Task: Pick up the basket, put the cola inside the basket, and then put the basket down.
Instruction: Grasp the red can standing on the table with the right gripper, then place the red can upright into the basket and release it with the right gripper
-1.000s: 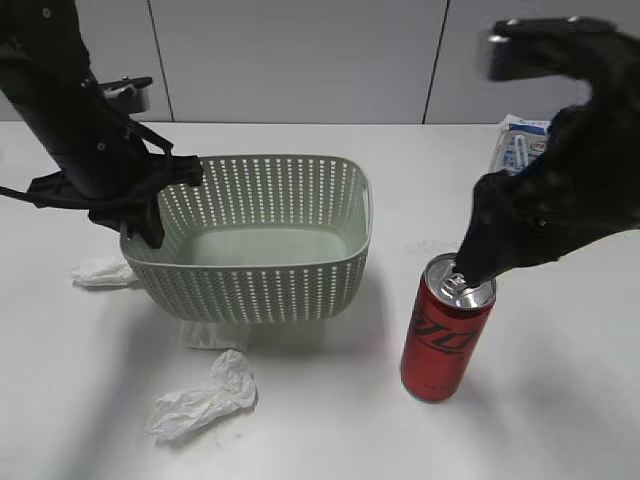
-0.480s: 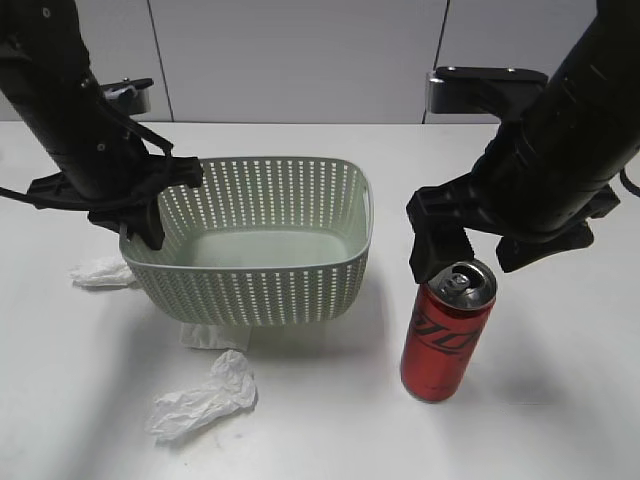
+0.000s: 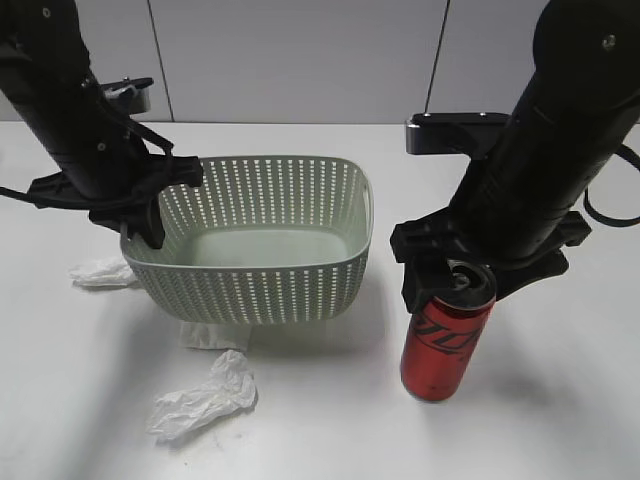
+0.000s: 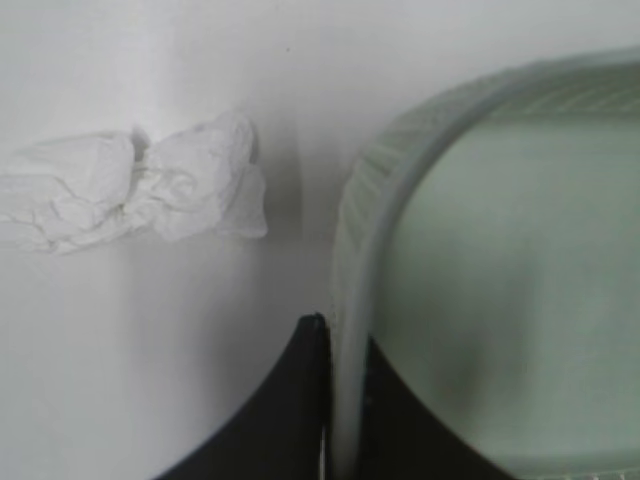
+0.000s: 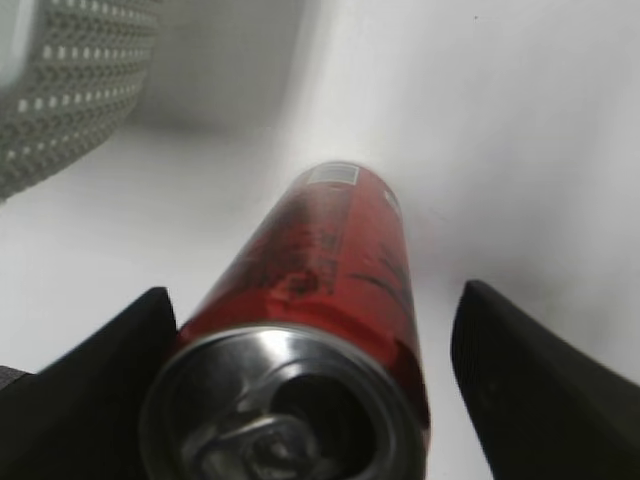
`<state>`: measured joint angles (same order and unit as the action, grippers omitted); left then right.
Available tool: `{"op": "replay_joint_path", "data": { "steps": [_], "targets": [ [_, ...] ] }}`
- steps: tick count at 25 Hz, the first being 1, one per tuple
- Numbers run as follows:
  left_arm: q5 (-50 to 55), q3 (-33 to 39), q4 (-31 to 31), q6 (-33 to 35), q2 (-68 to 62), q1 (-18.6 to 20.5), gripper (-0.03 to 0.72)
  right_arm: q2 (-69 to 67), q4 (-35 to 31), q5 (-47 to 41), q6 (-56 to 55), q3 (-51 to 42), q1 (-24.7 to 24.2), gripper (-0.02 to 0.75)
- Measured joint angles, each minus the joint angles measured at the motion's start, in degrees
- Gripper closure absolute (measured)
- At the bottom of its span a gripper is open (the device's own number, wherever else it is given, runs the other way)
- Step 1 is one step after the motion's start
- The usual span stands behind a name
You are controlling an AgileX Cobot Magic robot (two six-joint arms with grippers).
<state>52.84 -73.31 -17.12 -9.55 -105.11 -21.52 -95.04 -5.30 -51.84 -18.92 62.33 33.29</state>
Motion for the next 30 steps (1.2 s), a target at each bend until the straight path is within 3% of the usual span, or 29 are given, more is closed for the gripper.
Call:
{"op": "replay_joint_path", "data": {
  "steps": [7,17,21,30],
  "targets": [
    [-0.34,0.00,0.00,0.00,0.00,0.00,0.691,-1.51,-1.96,-1.92,0.00,0.14,0.00,0.236],
    [-0.46,0.00,0.27,0.73,0.00,0.00,0.691,0.55,-1.98,-10.32,6.70,2.54,0.00,0.236],
    [-1.73,0.00,0.72,1.06,0.00,-1.19,0.691,4.24,-1.72,-15.83,12.00,11.38,0.00,0.236],
    [-3.10,-3.17,1.71,1.39,-1.79,-5.77,0.691,2.51,0.75,-17.02,18.92,35.32,0.00,0.236]
  ]
}}
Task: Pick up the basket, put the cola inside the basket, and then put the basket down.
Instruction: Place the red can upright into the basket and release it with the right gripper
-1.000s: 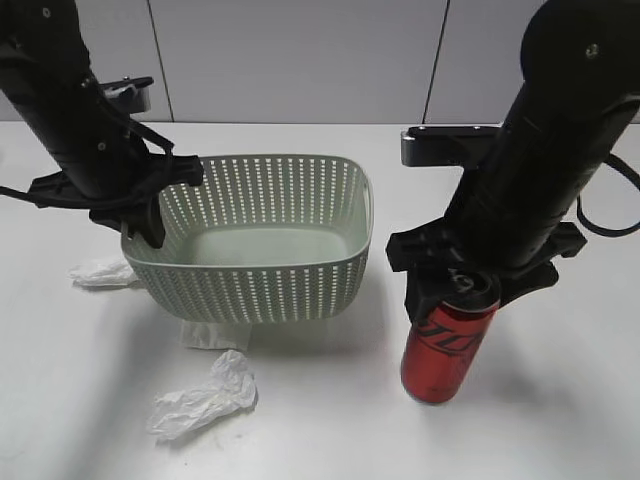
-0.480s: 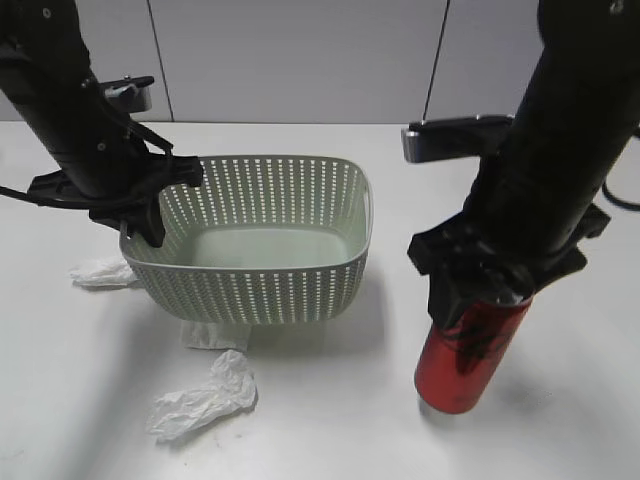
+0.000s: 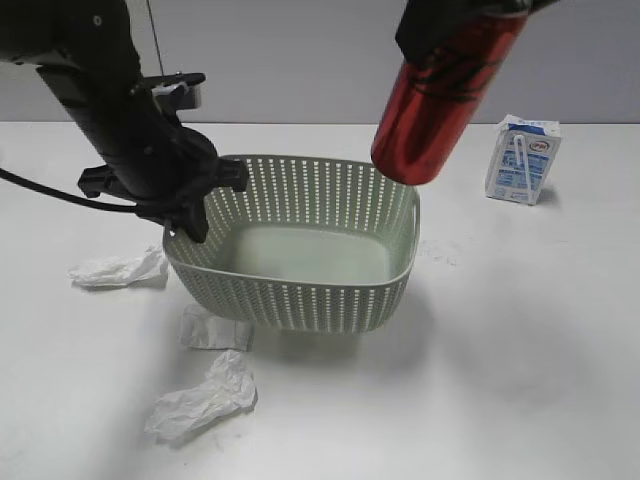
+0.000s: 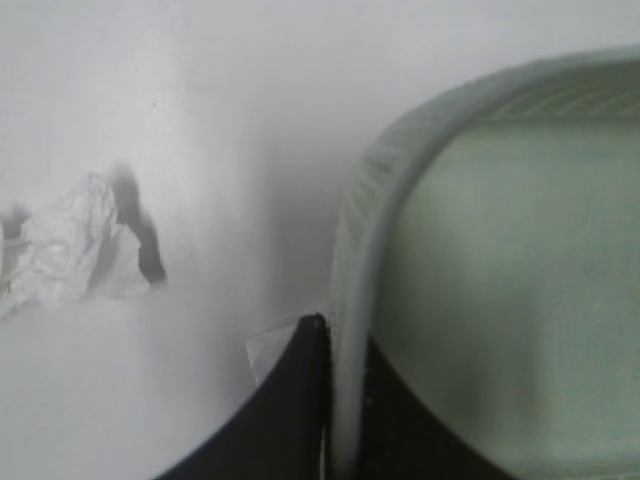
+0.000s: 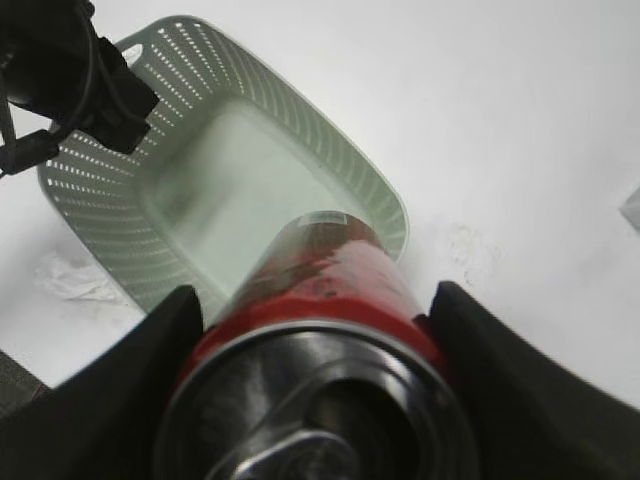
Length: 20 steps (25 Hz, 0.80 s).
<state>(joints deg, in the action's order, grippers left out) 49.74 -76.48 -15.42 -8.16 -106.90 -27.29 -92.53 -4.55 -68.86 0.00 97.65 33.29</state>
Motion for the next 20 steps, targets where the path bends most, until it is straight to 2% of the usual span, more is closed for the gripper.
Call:
{"op": "replay_joint_path", "data": {
  "steps": [9,14,20],
  "targets": [
    [3.18,-9.01,-0.03,0.05,-5.88,0.00,0.691,-15.82,0.47,-0.01,5.79,5.99,0.00,0.236],
    [3.45,-10.01,0.62,0.05,-7.86,-0.35,0.691,-21.26,0.25,3.22,8.73,6.96,0.00,0.236],
    [2.89,-10.03,0.55,0.11,-8.62,-1.52,0.691,-24.02,-4.73,4.43,15.49,7.03,0.35,0.237]
  ]
}}
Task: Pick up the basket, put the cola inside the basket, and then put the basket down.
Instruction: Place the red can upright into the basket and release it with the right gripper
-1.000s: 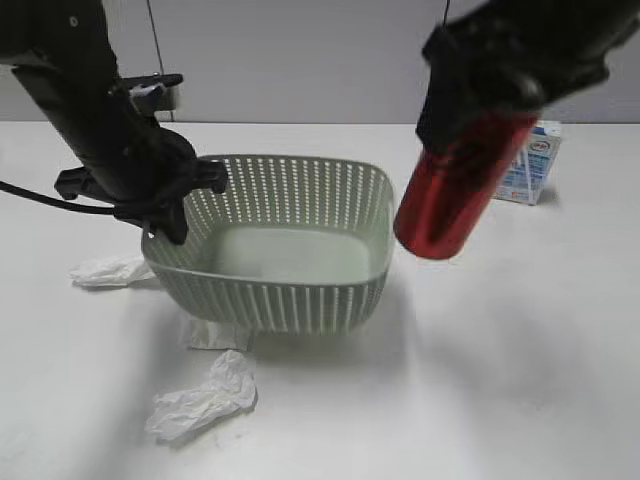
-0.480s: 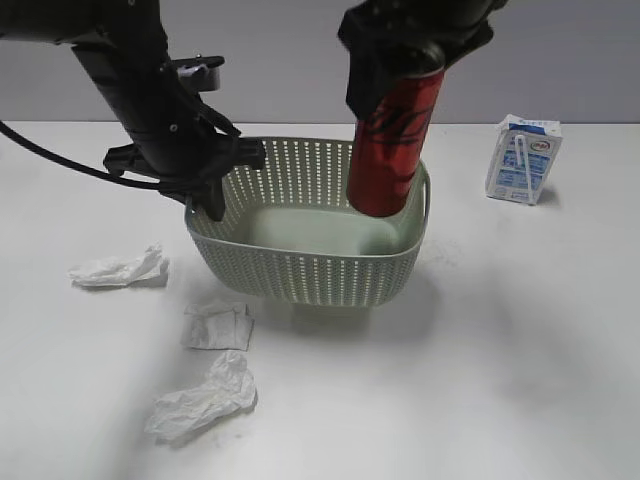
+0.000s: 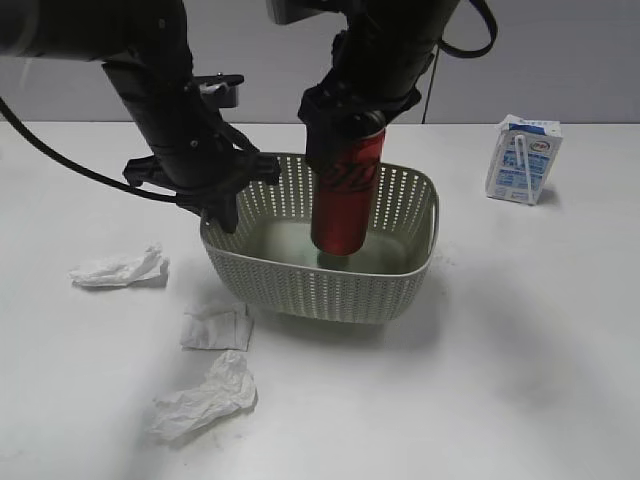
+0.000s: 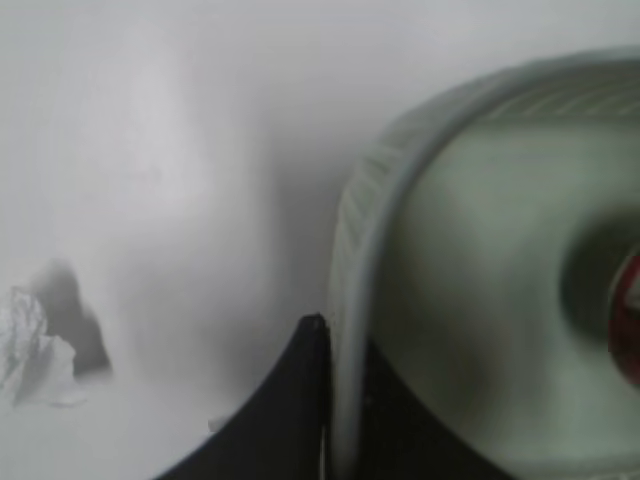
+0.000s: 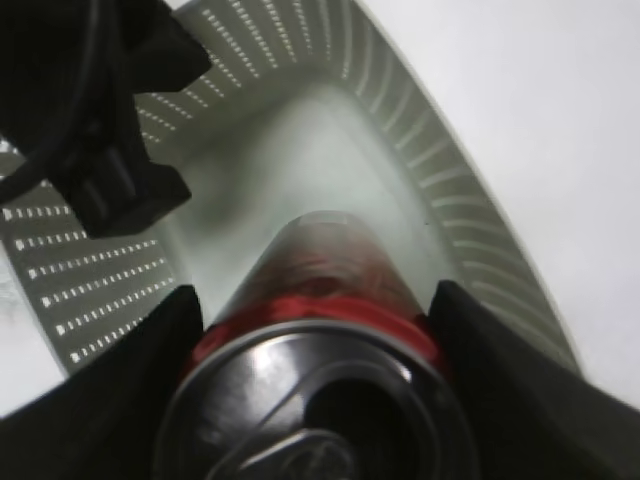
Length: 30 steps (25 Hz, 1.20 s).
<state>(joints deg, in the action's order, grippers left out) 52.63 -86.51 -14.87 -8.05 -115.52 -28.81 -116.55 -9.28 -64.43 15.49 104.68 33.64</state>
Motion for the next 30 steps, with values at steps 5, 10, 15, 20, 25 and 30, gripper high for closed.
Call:
{"op": "replay_joint_path", "data": {
  "steps": [5,10,15,20,25,30],
  "targets": [
    [-0.09,0.00,-0.35,0.00,0.00,0.00,0.691,-1.54,-0.94,-0.16,1.03,0.00,0.11,0.237],
    [0.28,0.00,-0.46,0.00,0.00,0.00,0.691,-1.60,-0.99,-0.41,1.88,0.00,0.11,0.190],
    [1.11,0.00,-0.14,0.00,-0.05,0.00,0.691,-0.84,-1.51,-0.60,1.97,0.30,0.11,0.099],
    [1.41,0.00,-1.24,0.00,-0.07,0.00,0.691,1.81,-1.52,-1.69,1.46,1.44,-0.11,0.098],
    [1.31,0.00,-1.74,0.00,-0.07,0.00,0.691,6.65,-2.17,-3.00,-1.34,3.11,-5.41,0.108],
    [-1.06,0.00,-1.78,-1.35,-0.07,0.00,0.691,10.64,-1.55,-3.53,-5.52,3.23,-17.67,0.146]
  ]
}}
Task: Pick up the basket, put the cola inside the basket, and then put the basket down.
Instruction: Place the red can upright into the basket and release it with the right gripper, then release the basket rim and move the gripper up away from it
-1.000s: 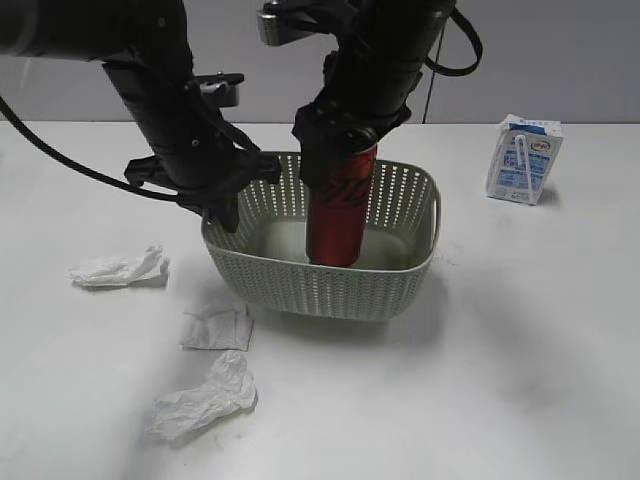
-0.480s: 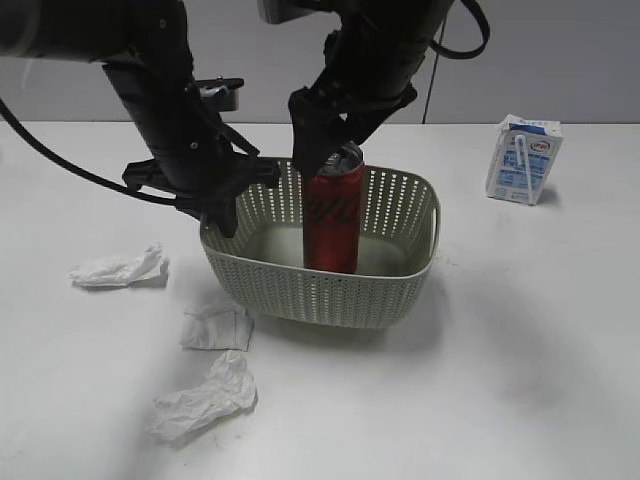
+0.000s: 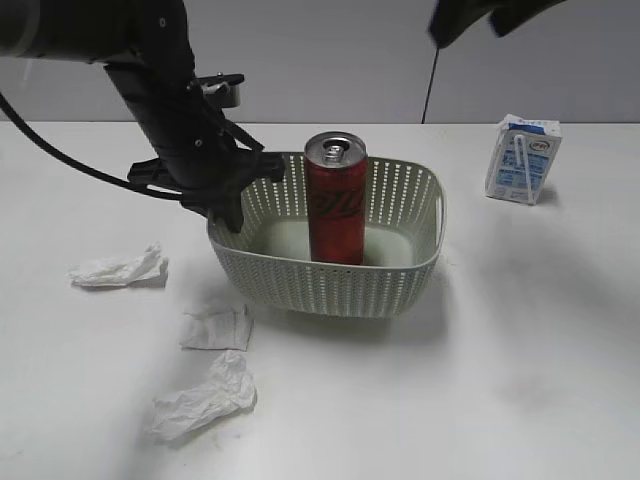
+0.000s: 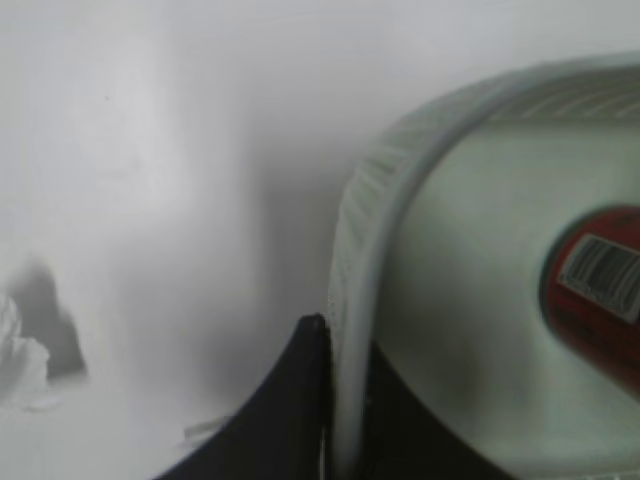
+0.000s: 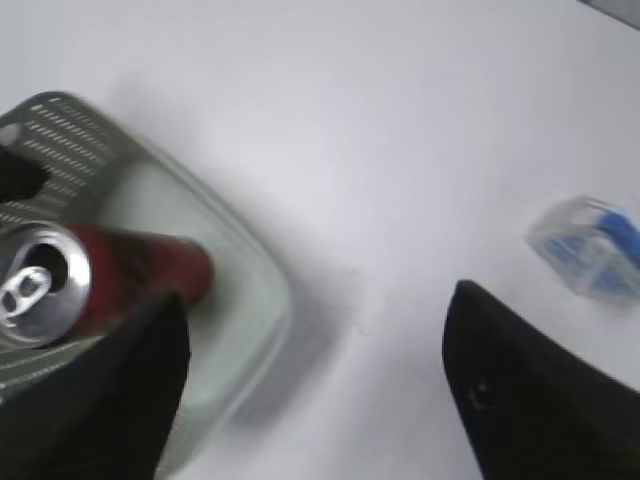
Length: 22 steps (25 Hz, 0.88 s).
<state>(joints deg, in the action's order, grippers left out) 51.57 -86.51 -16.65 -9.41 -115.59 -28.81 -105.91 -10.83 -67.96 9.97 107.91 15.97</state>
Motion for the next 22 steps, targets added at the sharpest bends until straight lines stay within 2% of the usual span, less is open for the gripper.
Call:
{"op": "replay_joint_path", "data": {
  "steps": [3,6,13,16,22],
  "targets": [
    [-3.07,0.00,-0.07,-1.66,0.00,0.36,0.691,2.57,0.28,-0.07,-1.74,-0.62,-5.37,0.150],
    [-4.05,-1.03,0.32,-2.20,-0.64,1.14,0.691,6.91,0.29,-0.14,-2.12,-3.29,-8.11,0.154],
    [2.58,-11.59,2.66,-4.39,-8.74,2.23,0.691,21.04,1.34,-0.20,-2.31,-18.54,-8.66,0.154],
    [2.63,-12.97,2.58,-7.31,-11.04,2.23,0.691,28.41,2.84,0.66,-2.35,-27.97,-8.66,0.154],
    [2.22,-13.34,2.52,-8.45,-11.57,2.23,0.675,44.71,3.15,4.34,-3.21,-46.19,-8.66,0.154]
  ]
}}
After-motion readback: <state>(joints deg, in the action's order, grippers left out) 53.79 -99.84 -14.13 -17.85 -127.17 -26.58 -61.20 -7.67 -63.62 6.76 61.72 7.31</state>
